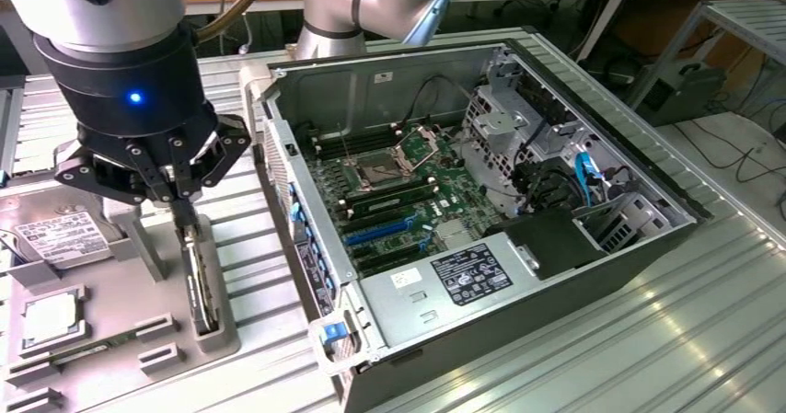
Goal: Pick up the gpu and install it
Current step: 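Reach for the gpu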
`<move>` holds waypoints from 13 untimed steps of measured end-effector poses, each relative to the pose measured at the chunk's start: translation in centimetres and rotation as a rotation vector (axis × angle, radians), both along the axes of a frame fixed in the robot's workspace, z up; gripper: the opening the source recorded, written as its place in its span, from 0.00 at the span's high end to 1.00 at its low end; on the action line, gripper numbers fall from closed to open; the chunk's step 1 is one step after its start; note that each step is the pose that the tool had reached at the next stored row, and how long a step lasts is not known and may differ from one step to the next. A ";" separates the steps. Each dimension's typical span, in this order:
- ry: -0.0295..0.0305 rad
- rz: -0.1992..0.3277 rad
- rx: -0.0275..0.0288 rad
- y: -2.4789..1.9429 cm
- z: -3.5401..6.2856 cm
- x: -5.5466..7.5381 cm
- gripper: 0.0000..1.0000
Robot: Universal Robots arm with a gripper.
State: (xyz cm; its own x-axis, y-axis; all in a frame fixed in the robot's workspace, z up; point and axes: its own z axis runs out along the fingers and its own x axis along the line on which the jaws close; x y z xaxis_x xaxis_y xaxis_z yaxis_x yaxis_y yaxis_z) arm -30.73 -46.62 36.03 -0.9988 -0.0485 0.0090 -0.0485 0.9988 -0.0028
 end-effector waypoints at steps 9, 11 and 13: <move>-0.0284 0.000 0.0000 0.49 -0.17 -1.1 0.89; -0.0284 0.000 0.0038 0.56 -0.26 -1.2 0.89; -0.0284 0.000 0.0134 0.58 -0.33 -1.4 0.89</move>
State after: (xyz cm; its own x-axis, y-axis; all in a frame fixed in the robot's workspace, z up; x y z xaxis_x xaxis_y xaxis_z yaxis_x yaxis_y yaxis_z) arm -32.09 -46.04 35.70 -0.9986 -0.0483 -0.0199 -0.0485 0.9988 0.0092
